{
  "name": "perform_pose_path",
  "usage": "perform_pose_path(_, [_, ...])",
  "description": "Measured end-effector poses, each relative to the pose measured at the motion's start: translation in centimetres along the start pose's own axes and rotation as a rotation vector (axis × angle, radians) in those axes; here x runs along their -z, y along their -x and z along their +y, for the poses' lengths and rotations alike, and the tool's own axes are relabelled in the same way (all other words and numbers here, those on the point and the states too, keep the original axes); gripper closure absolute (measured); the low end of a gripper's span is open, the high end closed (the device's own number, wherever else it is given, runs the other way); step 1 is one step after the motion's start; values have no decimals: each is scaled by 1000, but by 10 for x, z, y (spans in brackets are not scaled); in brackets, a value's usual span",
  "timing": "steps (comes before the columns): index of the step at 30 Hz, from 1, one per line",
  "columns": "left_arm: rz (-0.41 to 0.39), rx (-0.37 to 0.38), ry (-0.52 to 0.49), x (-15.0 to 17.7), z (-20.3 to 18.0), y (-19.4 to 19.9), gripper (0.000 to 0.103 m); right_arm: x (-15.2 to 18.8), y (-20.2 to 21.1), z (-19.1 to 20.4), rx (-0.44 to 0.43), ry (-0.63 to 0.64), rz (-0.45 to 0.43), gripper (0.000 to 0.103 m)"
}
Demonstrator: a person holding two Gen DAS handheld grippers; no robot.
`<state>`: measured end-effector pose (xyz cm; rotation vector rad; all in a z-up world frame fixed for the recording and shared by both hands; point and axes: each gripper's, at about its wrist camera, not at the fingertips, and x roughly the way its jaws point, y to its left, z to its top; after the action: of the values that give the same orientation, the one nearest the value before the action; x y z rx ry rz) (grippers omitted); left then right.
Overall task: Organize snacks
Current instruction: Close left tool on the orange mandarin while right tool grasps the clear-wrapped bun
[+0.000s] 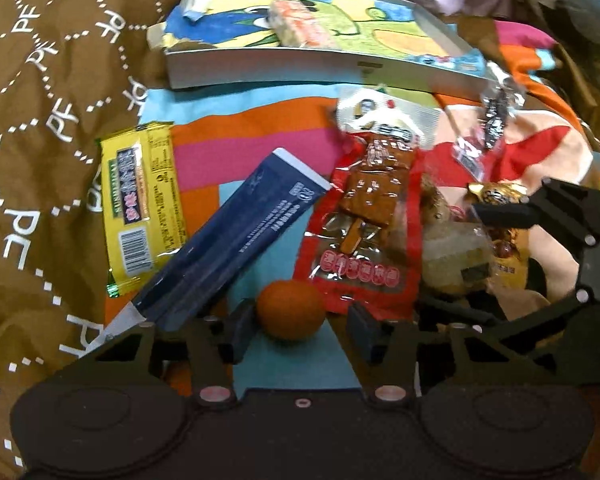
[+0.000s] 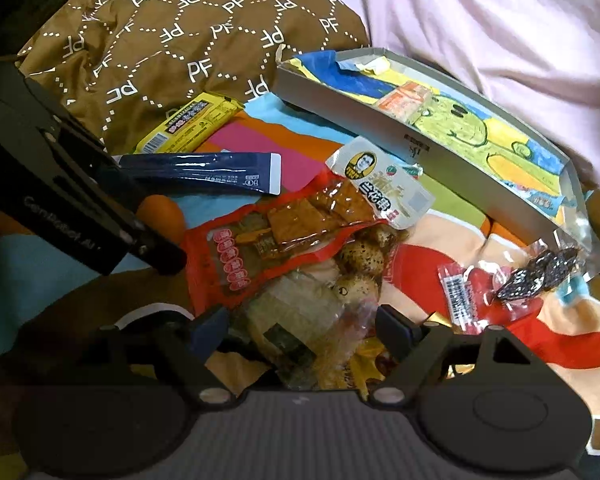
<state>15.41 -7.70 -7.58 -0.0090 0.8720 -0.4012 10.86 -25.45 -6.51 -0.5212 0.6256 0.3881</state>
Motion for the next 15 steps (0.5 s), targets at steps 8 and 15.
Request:
perform_pose_path(8, [-10, -40, 17, 0, -1, -1, 64, 0, 1, 9, 4, 31, -8, 31])
perform_pose_path(15, [-21, -42, 5, 2, -5, 0, 65, 1, 1, 13, 16, 54, -11, 34])
